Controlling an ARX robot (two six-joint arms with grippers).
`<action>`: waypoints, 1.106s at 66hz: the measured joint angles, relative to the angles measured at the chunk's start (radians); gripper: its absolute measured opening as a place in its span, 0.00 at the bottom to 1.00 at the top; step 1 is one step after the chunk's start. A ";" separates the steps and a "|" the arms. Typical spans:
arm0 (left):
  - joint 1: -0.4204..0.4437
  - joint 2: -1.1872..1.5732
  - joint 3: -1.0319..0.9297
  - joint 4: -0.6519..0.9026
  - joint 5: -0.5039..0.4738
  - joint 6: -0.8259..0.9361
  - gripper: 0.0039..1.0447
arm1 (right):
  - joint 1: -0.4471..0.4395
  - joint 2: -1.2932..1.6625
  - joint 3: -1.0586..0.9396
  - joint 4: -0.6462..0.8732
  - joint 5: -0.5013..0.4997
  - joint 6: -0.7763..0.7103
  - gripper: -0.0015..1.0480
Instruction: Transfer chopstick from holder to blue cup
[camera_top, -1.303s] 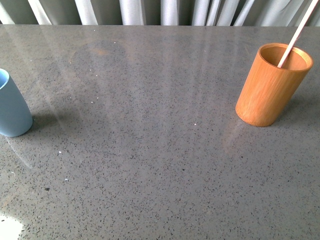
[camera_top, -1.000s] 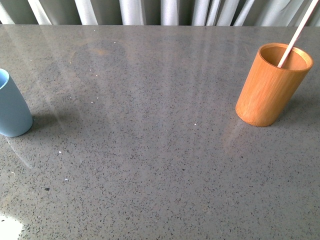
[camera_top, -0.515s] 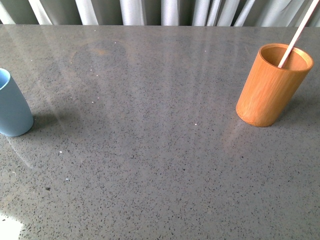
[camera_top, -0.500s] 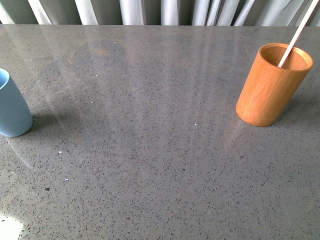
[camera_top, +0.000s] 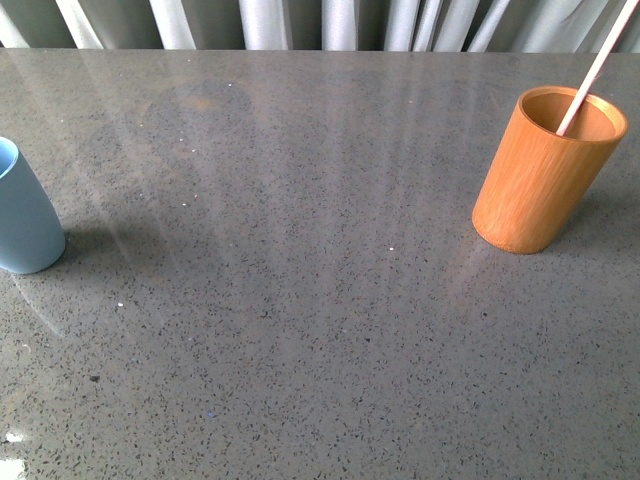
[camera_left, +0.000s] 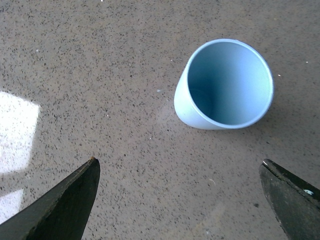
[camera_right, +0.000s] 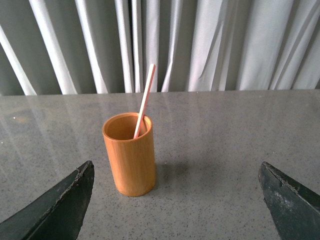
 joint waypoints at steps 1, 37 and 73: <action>-0.002 0.020 0.012 0.003 -0.007 0.003 0.92 | 0.000 0.000 0.000 0.000 0.000 0.000 0.91; -0.083 0.366 0.292 -0.030 -0.066 0.016 0.92 | 0.000 0.000 0.000 0.000 0.000 0.000 0.91; -0.111 0.496 0.375 -0.087 -0.118 0.018 0.92 | 0.000 0.000 0.000 0.000 0.000 0.000 0.91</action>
